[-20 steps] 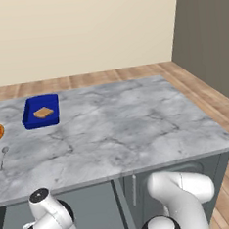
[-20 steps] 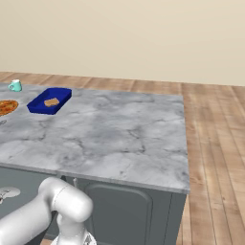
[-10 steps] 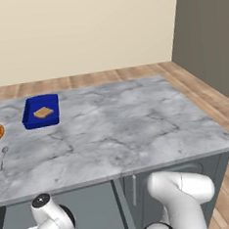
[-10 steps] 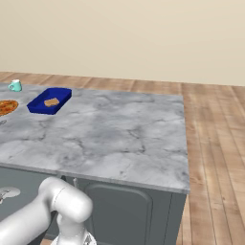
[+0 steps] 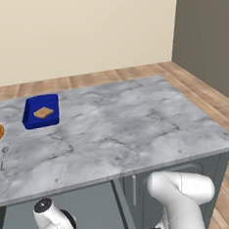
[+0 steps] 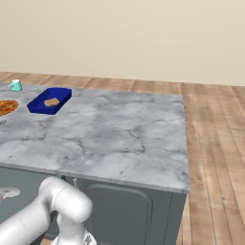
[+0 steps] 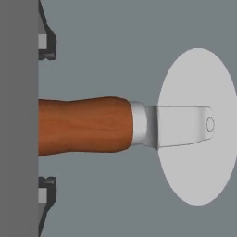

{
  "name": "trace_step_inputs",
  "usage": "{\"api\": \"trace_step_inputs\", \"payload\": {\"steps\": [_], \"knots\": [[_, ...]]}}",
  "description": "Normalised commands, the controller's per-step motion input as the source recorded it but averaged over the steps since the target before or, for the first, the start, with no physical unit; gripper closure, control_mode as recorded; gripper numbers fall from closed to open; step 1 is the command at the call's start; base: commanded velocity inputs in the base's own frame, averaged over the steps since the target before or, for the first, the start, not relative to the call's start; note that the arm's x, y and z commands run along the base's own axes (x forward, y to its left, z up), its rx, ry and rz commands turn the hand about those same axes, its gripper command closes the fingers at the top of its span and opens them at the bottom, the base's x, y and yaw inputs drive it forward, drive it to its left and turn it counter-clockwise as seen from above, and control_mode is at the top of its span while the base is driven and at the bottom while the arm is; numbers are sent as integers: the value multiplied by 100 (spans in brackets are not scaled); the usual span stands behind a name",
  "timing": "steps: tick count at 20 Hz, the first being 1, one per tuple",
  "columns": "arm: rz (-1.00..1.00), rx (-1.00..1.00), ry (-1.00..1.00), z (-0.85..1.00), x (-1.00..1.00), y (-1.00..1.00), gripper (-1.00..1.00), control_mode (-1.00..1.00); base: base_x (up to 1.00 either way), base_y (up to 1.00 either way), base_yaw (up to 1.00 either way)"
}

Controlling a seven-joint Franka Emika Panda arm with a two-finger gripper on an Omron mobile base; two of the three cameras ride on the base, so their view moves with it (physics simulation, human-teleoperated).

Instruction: Take the pizza cutter from the drawer on the left and place it on the dining counter for cutting.

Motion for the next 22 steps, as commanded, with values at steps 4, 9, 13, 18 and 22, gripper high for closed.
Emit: {"api": "trace_step_inputs", "payload": {"steps": [4, 9, 13, 18, 22], "knots": [[0, 0, 0, -23, 0, 0, -100, -100, 0, 0, 0], [0, 0, 0, -20, 0, 0, -100, -100, 0, 0, 0], [0, 0, 0, 0, 0, 0, -100, -100, 0, 0, 0], [0, 0, 0, 0, 0, 0, -100, -100, 0, 0, 0], [0, 0, 0, 0, 0, 0, -100, -100, 0, 0, 0]]}}
